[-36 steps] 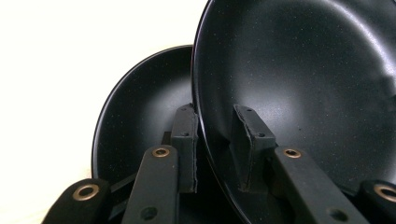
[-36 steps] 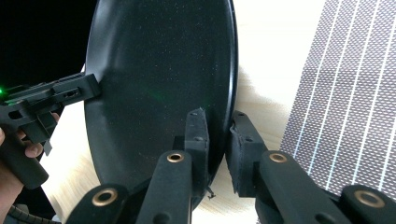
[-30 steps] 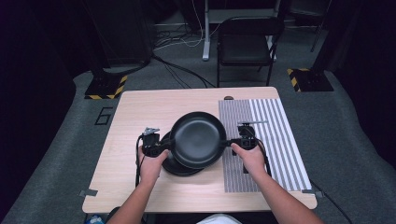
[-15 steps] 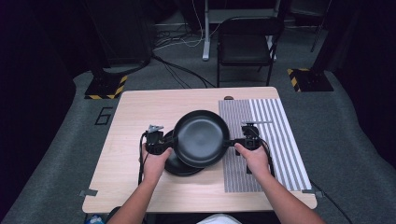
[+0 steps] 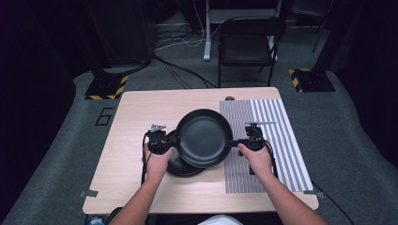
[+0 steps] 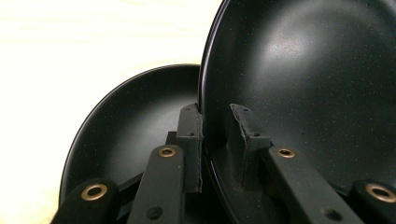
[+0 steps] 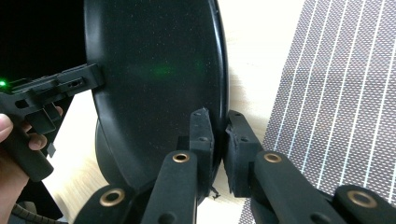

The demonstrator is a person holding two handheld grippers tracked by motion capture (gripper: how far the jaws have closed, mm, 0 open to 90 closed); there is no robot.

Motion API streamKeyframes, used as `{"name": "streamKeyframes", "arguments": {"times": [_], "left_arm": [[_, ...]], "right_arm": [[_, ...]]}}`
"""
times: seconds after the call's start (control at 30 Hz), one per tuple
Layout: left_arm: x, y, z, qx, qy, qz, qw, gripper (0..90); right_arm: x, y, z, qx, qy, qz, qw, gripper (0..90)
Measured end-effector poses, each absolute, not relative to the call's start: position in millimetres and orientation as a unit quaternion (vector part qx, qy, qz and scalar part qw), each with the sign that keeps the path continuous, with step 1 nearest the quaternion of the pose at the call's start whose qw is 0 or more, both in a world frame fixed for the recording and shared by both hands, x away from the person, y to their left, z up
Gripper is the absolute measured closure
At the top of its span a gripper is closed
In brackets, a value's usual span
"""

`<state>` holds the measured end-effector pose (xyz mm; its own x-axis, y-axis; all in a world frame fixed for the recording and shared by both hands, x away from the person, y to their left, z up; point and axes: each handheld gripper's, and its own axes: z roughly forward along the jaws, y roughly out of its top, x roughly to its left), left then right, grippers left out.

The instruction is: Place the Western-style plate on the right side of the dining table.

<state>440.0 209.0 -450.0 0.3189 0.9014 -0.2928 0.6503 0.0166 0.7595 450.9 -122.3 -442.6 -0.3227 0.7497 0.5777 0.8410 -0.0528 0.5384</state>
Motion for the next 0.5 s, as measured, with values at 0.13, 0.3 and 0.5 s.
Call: {"name": "streamKeyframes", "arguments": {"times": [0.13,0.3,0.5], "left_arm": [[440.7,207.5,-447.6,0.685,0.564,0.145,0.439,75.0],[441.7,203.7,-443.6,0.684,0.561,0.146,0.442,75.4],[442.7,198.4,-440.3,0.687,0.557,0.149,0.443,75.4]], "right_arm": [[450.0,-124.5,-440.2,-0.579,-0.685,-0.439,0.051,83.1],[449.3,-128.5,-436.8,-0.578,-0.683,-0.444,0.049,83.4],[448.1,-133.8,-434.0,-0.580,-0.680,-0.447,0.046,83.4]]}}
